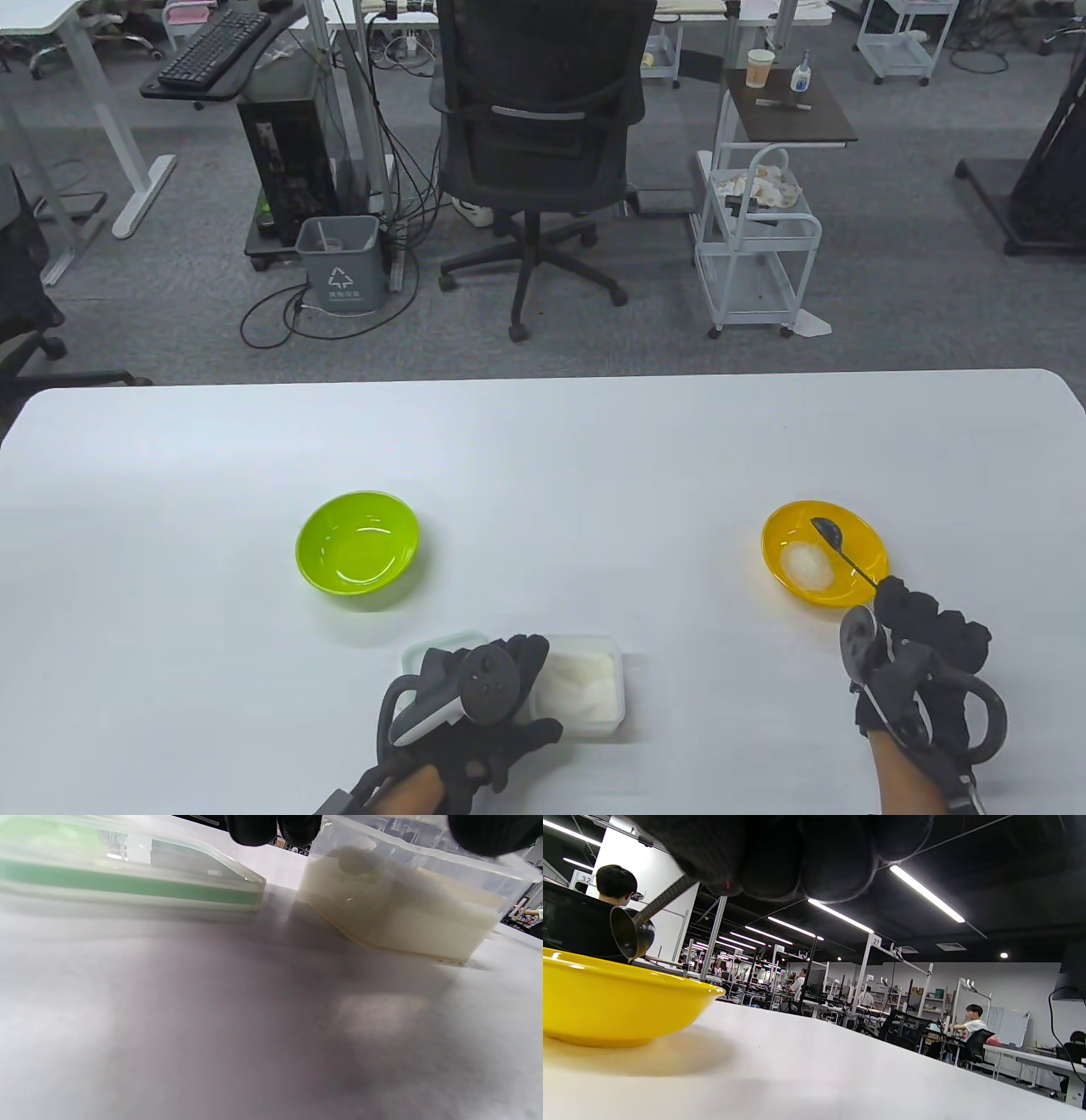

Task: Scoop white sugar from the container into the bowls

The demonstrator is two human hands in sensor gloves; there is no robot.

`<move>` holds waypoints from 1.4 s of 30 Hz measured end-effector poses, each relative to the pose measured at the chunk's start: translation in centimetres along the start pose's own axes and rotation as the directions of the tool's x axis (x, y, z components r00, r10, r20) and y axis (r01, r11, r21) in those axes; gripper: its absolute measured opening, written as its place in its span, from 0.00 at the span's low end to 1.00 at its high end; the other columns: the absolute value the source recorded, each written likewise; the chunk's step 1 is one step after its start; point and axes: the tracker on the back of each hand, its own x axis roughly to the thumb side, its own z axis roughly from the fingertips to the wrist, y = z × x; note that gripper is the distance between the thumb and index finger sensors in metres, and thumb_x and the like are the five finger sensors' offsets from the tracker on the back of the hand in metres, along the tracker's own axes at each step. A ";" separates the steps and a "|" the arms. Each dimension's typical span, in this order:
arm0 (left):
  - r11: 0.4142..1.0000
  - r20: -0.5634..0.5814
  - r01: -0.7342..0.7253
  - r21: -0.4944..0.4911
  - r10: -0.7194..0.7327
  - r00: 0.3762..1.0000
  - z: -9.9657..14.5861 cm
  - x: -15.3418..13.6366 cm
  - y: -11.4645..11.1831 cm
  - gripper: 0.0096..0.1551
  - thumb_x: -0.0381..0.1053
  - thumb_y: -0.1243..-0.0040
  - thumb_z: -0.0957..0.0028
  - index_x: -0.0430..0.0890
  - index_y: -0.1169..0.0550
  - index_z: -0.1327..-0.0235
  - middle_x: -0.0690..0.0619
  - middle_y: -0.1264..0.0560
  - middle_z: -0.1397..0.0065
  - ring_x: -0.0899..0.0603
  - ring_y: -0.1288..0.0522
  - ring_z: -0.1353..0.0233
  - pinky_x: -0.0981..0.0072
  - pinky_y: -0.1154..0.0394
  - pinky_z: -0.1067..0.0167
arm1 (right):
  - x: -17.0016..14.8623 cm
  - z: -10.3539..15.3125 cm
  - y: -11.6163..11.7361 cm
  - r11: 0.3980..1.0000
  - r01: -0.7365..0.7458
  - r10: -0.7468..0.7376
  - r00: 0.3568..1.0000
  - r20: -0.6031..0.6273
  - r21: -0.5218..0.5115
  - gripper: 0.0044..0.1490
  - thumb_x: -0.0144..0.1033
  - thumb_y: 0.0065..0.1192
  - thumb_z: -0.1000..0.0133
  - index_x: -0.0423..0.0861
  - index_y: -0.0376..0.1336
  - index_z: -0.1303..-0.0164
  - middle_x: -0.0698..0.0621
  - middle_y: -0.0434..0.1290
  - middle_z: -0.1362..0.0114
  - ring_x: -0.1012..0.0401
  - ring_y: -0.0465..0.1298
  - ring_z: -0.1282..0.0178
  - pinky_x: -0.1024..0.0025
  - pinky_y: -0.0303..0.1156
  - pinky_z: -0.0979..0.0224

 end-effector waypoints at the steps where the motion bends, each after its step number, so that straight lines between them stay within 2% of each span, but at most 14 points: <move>1: 1.000 0.000 -0.001 -0.001 0.001 1.000 0.0 0.0 0.0 0.56 0.80 0.48 0.59 0.67 0.54 0.18 0.64 0.51 0.09 0.47 0.47 0.08 0.44 0.54 0.15 | 0.0 0.0 0.0 1.000 0.023 -0.023 1.000 0.001 0.010 0.27 0.44 0.56 0.40 0.67 0.59 0.30 0.57 0.70 0.31 0.54 0.72 0.39 0.51 0.58 0.20; 5: 1.000 -0.001 0.000 0.000 0.000 1.000 0.0 0.0 0.0 0.57 0.80 0.48 0.59 0.67 0.54 0.18 0.64 0.51 0.10 0.47 0.47 0.08 0.44 0.54 0.15 | 0.0 0.1 -0.4 0.997 0.071 -0.071 0.997 -0.003 0.013 0.27 0.45 0.56 0.41 0.67 0.60 0.30 0.56 0.71 0.33 0.55 0.74 0.41 0.52 0.60 0.21; 11: 1.000 -0.001 0.000 0.000 0.000 1.000 0.0 0.0 0.0 0.56 0.80 0.48 0.59 0.67 0.54 0.18 0.64 0.51 0.10 0.47 0.47 0.08 0.44 0.54 0.15 | 0.2 0.5 -1.7 0.958 0.285 -0.285 0.958 0.008 0.039 0.25 0.49 0.58 0.42 0.65 0.63 0.33 0.56 0.74 0.38 0.56 0.76 0.47 0.52 0.64 0.24; 16: 1.000 -0.001 -0.001 -0.001 0.001 1.000 0.0 0.0 0.0 0.57 0.80 0.48 0.59 0.67 0.54 0.18 0.64 0.51 0.10 0.46 0.47 0.08 0.44 0.55 0.15 | 1.5 2.0 -3.7 0.896 0.439 -0.443 0.889 0.113 0.066 0.23 0.53 0.62 0.43 0.65 0.67 0.37 0.56 0.77 0.42 0.56 0.78 0.51 0.53 0.66 0.27; 27: 1.000 -0.002 0.000 -0.001 0.000 1.000 0.0 0.0 0.0 0.57 0.80 0.48 0.59 0.67 0.54 0.18 0.64 0.50 0.10 0.47 0.47 0.08 0.44 0.54 0.15 | 5.0 5.8 -6.8 0.832 0.543 -0.540 0.746 0.391 0.113 0.22 0.55 0.65 0.46 0.65 0.71 0.42 0.56 0.80 0.46 0.56 0.79 0.54 0.53 0.68 0.28; 36: 1.000 -0.001 0.001 -0.002 -0.001 1.000 0.0 0.0 0.0 0.57 0.80 0.48 0.59 0.67 0.54 0.18 0.64 0.50 0.09 0.47 0.47 0.08 0.44 0.54 0.15 | 8.1 9.0 -8.0 0.879 0.467 -0.414 0.649 0.639 0.095 0.21 0.55 0.66 0.47 0.65 0.72 0.44 0.56 0.80 0.46 0.55 0.79 0.54 0.52 0.67 0.27; 42: 1.000 -0.001 0.008 0.000 -0.008 1.000 0.0 0.1 0.0 0.57 0.80 0.48 0.59 0.67 0.54 0.17 0.64 0.50 0.09 0.47 0.47 0.08 0.44 0.54 0.15 | 9.8 10.9 -8.2 0.932 0.356 -0.196 0.657 0.728 -0.071 0.21 0.55 0.66 0.47 0.65 0.71 0.44 0.56 0.80 0.46 0.56 0.79 0.54 0.52 0.67 0.27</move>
